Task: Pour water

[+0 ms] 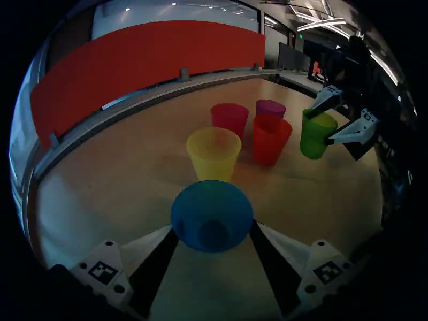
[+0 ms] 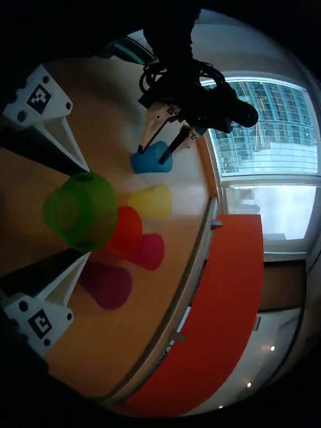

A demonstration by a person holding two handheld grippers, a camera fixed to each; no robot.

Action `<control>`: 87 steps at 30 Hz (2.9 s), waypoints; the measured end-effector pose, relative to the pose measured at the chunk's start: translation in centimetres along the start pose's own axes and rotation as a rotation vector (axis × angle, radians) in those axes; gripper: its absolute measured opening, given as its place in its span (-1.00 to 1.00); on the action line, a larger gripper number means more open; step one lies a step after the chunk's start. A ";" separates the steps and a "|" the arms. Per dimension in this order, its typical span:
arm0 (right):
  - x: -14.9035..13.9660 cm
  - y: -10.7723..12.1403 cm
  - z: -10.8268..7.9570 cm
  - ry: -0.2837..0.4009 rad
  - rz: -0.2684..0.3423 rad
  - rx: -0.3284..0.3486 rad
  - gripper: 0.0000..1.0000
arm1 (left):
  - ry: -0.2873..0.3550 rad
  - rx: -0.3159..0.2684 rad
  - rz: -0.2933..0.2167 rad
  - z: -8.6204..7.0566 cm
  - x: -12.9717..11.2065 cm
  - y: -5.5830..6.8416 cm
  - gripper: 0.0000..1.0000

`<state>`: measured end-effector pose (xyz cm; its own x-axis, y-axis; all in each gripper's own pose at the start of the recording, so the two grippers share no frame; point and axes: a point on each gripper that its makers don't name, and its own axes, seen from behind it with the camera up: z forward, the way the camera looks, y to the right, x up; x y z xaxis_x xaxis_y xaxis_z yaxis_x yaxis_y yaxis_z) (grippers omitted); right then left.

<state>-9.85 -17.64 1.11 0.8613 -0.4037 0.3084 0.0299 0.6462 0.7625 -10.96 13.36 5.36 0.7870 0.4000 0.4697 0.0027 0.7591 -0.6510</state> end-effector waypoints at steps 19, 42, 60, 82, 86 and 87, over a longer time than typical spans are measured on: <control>-0.8 -0.2 1.3 -0.011 0.002 -0.001 0.82 | 0.000 -0.007 -0.050 -1.3 -1.5 0.1 0.85; -3.0 -0.9 2.1 -0.043 -0.008 -0.016 0.82 | 0.042 0.002 -0.080 -4.6 -2.6 1.2 0.85; -3.5 -0.8 1.6 -0.051 -0.007 -0.039 0.94 | 0.060 0.017 -0.076 -5.5 -2.4 1.4 0.85; -4.3 0.2 -4.9 0.018 0.034 -0.167 1.00 | 0.166 0.113 -0.137 -9.1 -2.0 0.2 0.85; -3.9 0.5 -6.4 0.056 0.047 -0.212 1.00 | 0.223 0.160 -0.165 -10.5 -1.4 -0.5 0.85; -3.8 0.6 -6.7 0.066 0.050 -0.223 1.00 | 0.238 0.172 -0.171 -10.8 -1.3 -0.7 0.85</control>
<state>-9.69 -11.39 -3.48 0.8957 -0.3291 0.2992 0.0912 0.7943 0.6007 -5.33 6.80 -1.26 0.9062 0.1434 0.3979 0.0592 0.8886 -0.4549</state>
